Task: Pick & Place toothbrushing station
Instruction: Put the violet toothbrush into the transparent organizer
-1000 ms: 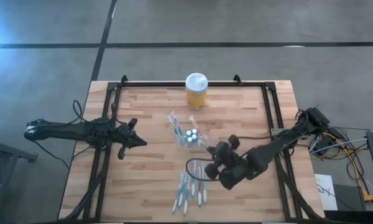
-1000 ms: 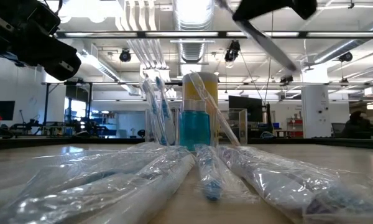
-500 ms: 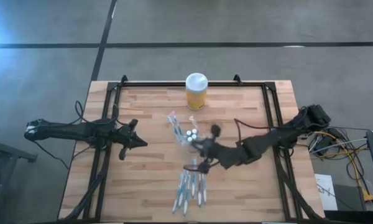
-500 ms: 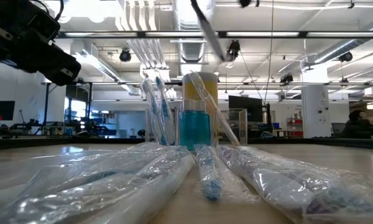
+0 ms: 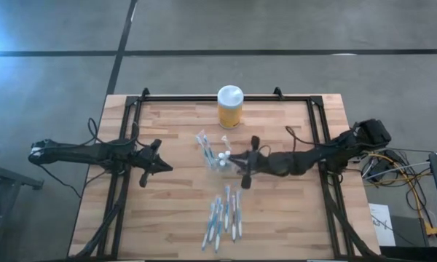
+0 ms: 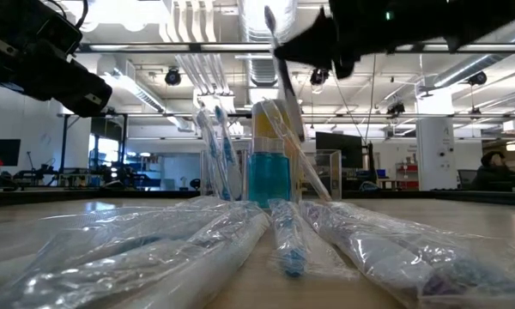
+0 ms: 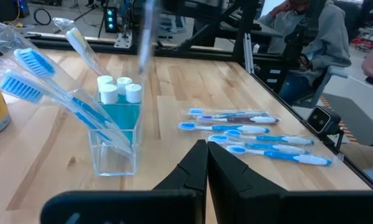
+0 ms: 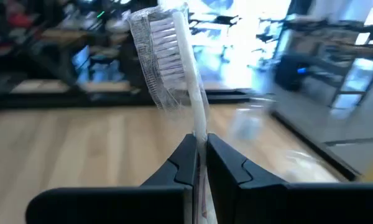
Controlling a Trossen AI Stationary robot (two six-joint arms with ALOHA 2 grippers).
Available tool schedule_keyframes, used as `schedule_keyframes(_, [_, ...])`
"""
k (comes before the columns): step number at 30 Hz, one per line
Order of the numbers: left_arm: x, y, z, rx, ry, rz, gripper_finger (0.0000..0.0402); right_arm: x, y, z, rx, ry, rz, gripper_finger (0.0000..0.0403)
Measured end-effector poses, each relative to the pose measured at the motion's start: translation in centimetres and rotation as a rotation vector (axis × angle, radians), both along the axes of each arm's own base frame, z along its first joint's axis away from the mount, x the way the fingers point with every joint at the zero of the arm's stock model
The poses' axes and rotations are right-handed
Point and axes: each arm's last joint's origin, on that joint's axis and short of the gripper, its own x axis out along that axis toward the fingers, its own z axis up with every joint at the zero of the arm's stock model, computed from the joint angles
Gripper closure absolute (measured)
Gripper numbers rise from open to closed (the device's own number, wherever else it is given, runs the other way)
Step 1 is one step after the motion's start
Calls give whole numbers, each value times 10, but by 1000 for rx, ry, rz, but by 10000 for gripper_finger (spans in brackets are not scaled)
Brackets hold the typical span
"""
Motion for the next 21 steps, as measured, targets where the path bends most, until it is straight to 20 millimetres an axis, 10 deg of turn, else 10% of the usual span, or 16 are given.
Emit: schedule_keyframes(21, [1,1,4,-27,-41,33,390,-36,-36,-67,215,-47,-145,388])
